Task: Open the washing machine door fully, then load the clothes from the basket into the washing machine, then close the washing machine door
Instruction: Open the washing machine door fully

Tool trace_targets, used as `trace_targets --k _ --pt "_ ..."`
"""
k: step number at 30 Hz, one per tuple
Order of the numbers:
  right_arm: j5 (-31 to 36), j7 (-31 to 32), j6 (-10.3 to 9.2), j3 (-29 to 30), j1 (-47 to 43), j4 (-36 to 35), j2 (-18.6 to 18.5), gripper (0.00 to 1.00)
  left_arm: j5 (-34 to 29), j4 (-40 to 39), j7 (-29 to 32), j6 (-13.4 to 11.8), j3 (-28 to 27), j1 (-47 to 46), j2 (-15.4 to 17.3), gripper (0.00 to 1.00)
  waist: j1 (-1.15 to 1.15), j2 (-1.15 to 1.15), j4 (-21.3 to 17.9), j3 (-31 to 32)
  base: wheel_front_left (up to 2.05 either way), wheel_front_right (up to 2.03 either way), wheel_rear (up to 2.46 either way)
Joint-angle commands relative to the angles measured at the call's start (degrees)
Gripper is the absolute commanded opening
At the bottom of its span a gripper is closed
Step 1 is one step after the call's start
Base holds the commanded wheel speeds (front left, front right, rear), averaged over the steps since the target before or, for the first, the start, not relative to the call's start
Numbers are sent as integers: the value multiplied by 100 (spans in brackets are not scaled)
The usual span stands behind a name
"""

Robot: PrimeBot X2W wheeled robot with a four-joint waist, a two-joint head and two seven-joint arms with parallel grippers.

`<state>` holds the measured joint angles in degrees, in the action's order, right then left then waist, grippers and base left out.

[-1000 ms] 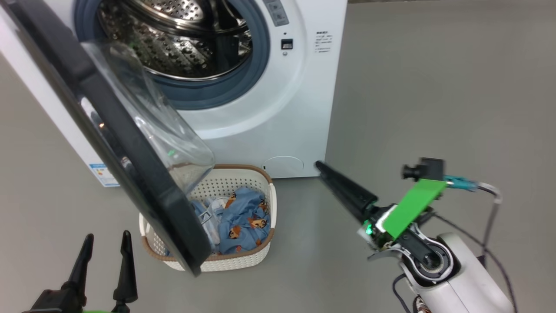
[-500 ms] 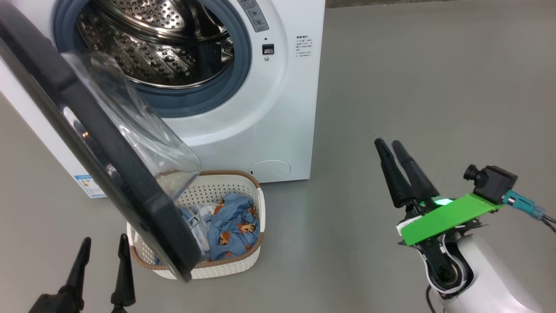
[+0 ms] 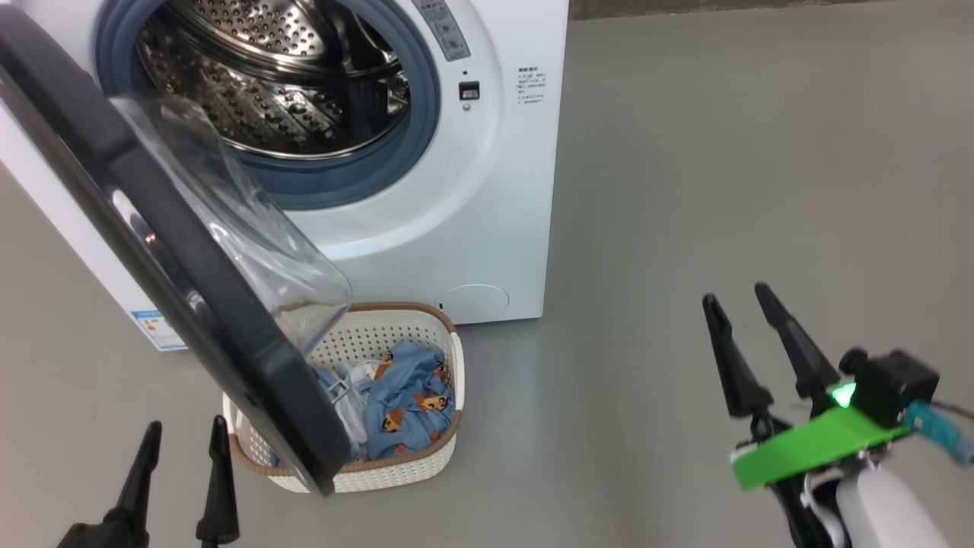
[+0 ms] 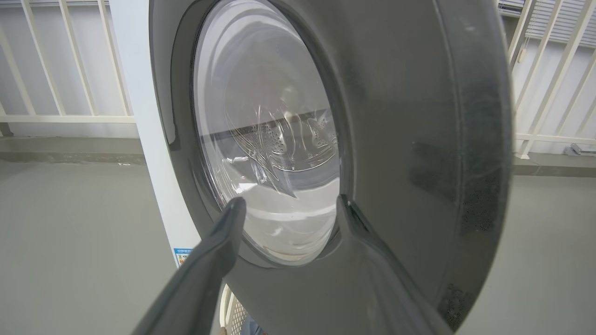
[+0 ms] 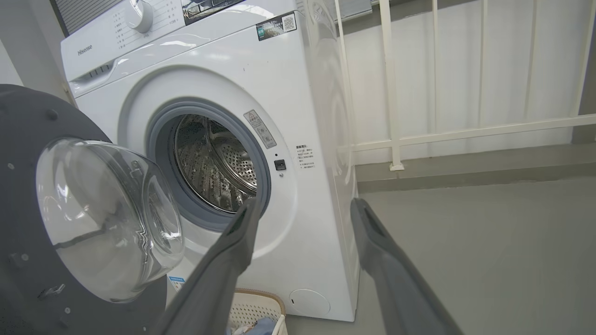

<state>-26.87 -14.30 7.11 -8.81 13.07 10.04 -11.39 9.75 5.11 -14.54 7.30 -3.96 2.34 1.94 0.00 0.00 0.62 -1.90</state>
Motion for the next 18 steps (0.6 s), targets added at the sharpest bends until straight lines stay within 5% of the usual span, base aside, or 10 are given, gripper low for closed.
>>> trace_targets --k 1,18 --pt "260 -68 37 -3 -157 -262 83 100 -21 -179 -46 -30 -154 -39 94 100 0 0 1 21 0 0 0" --pt "2162 -69 37 791 -1274 -418 556 100 -20 -253 -46 -155 -10 77 94 100 0 0 13 57 0 0 0"
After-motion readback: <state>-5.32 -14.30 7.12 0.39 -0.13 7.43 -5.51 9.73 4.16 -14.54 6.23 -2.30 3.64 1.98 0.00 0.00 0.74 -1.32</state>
